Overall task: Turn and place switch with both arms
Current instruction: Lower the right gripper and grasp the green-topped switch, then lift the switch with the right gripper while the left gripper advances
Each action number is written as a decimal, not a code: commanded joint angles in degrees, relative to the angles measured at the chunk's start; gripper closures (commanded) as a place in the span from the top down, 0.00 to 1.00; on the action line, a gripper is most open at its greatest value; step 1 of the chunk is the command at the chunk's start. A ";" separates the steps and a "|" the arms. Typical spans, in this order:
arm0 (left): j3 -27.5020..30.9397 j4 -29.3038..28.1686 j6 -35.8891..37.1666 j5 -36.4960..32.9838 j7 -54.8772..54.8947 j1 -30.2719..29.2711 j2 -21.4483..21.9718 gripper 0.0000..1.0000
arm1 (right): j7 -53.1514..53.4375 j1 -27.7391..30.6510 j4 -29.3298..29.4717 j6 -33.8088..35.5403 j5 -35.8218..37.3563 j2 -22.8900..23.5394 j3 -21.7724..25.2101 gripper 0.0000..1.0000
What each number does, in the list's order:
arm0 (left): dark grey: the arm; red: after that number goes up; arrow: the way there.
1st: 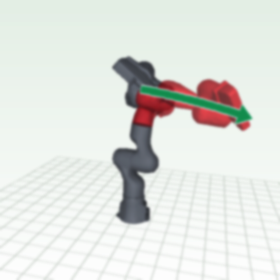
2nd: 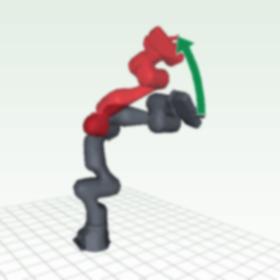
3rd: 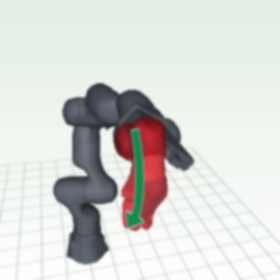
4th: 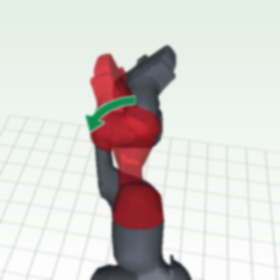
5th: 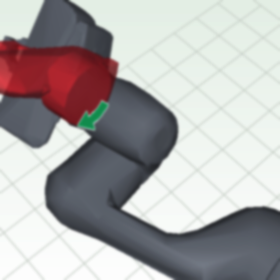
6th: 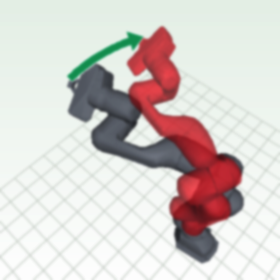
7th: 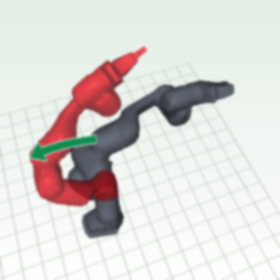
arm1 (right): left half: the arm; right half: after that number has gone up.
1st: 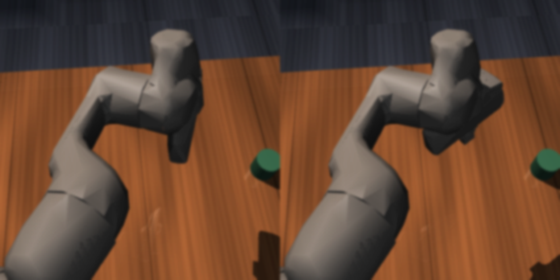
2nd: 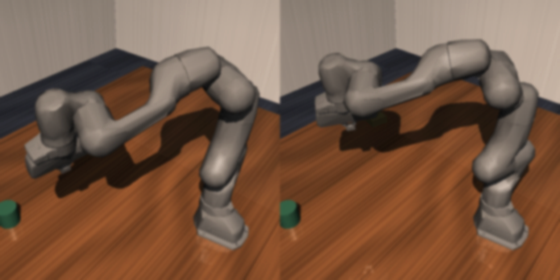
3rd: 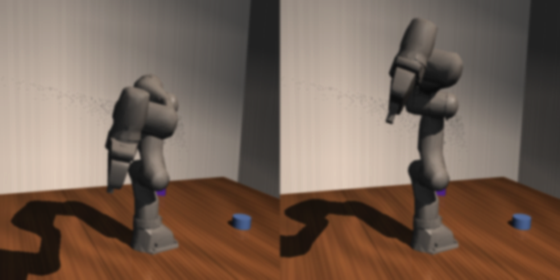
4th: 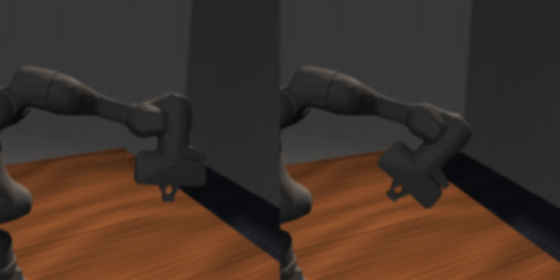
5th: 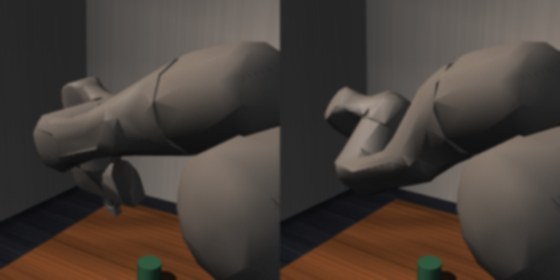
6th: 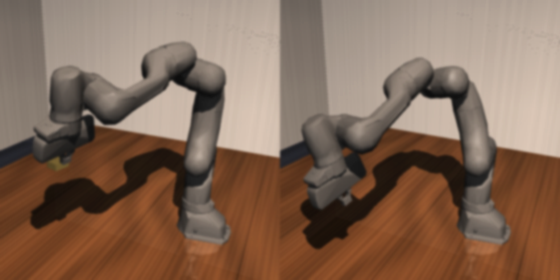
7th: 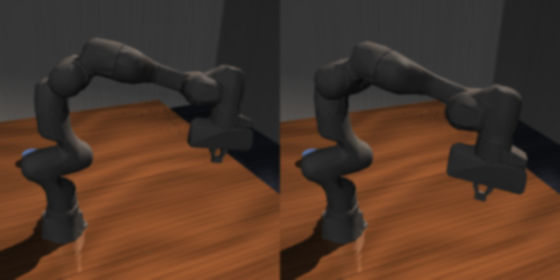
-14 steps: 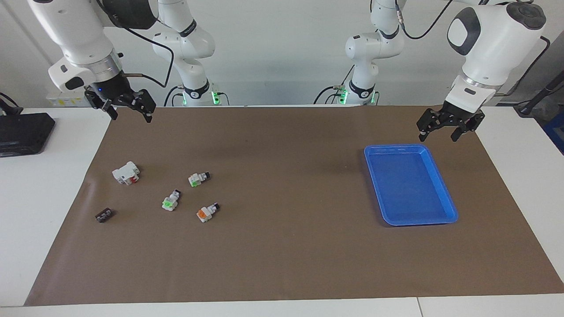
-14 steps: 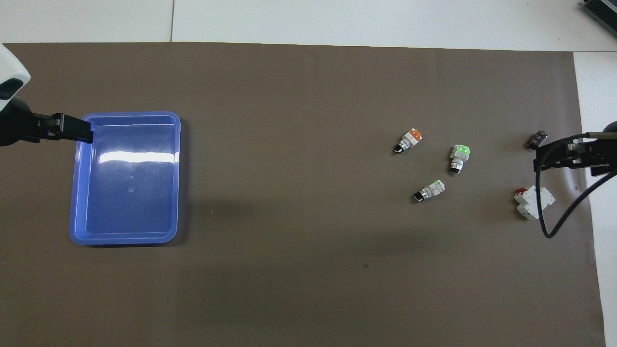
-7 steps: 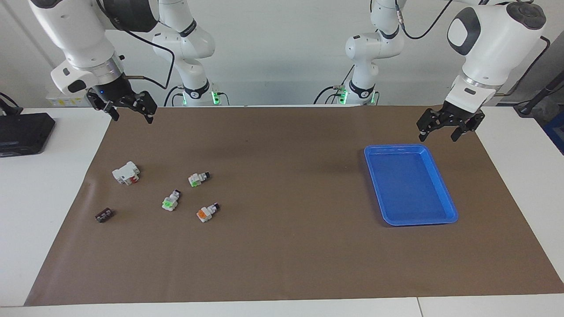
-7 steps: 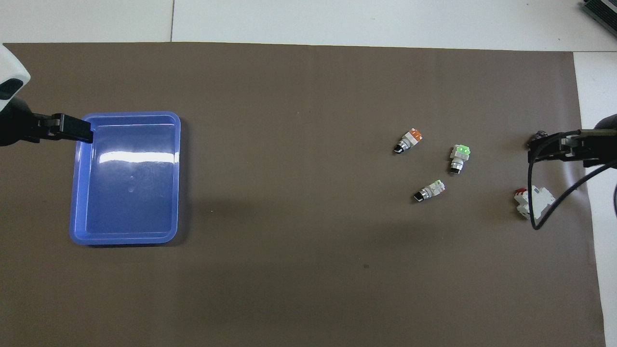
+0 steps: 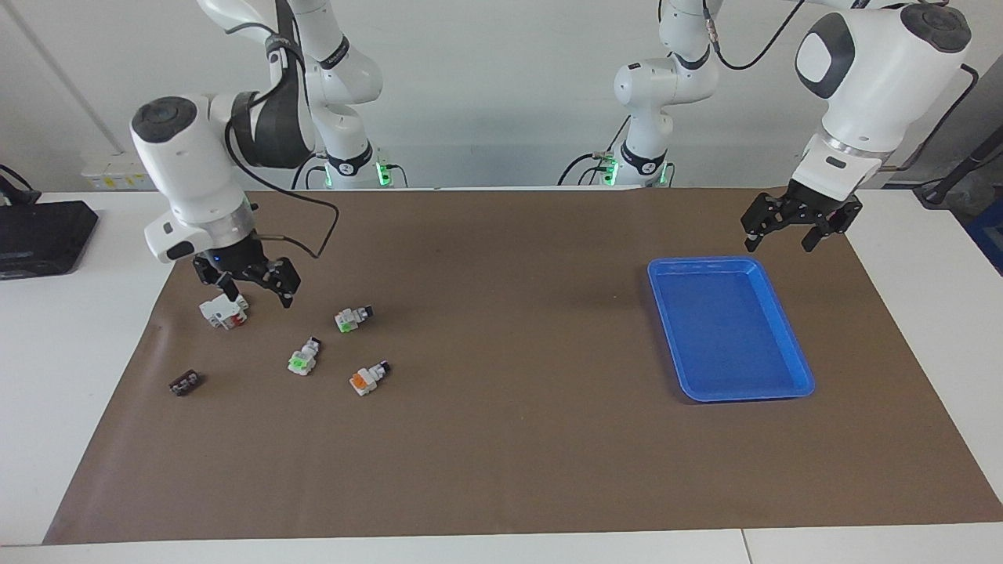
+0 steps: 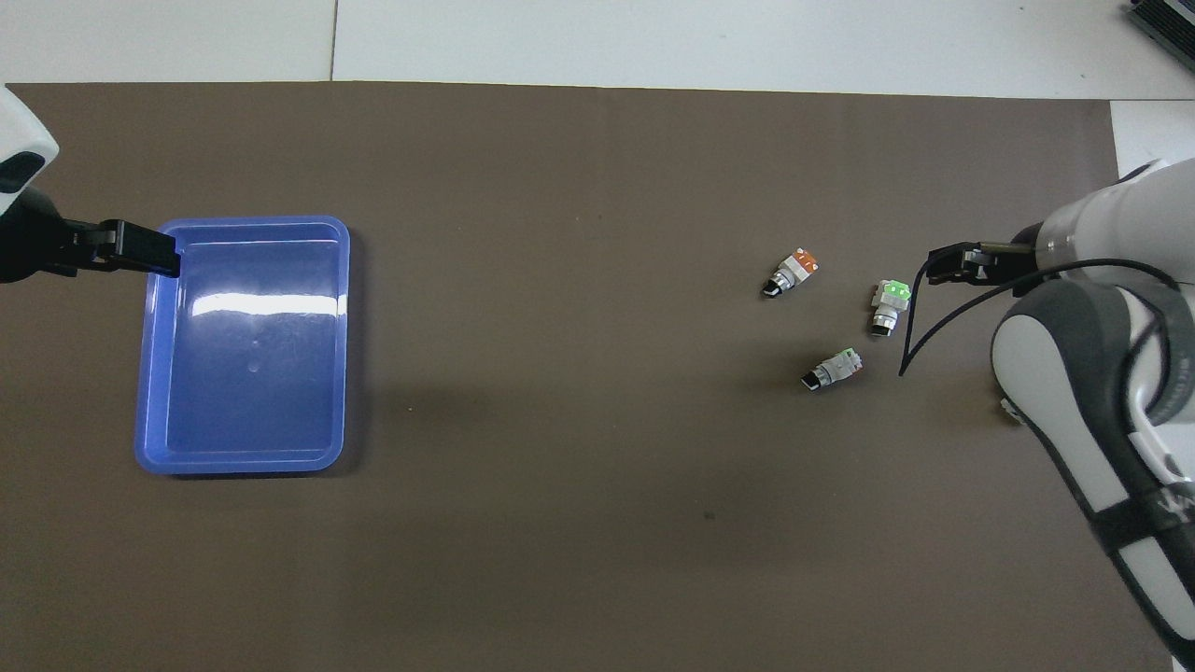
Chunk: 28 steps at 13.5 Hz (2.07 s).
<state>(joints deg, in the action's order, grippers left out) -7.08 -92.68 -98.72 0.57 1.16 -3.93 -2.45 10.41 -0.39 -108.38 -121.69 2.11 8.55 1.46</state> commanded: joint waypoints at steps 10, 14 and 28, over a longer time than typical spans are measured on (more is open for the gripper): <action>-0.04 -1.89 0.02 0.75 0.86 -0.46 1.66 1.00 | 15.16 -1.19 -6.50 -17.51 -0.96 11.83 -0.23 1.00; -0.04 -1.89 0.02 0.75 0.86 -0.46 1.66 1.00 | 15.43 -0.93 -6.41 -19.37 -0.96 12.63 -0.14 0.98; -0.04 -1.89 0.02 0.75 0.86 -0.46 1.66 1.00 | 26.29 -1.98 5.18 1.96 -16.32 8.07 -3.20 0.00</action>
<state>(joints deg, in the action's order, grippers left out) -7.08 -92.71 -98.72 0.57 1.16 -3.94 -2.45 31.59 -2.24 -105.42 -124.36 -10.55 19.01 0.41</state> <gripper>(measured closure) 0.000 0.590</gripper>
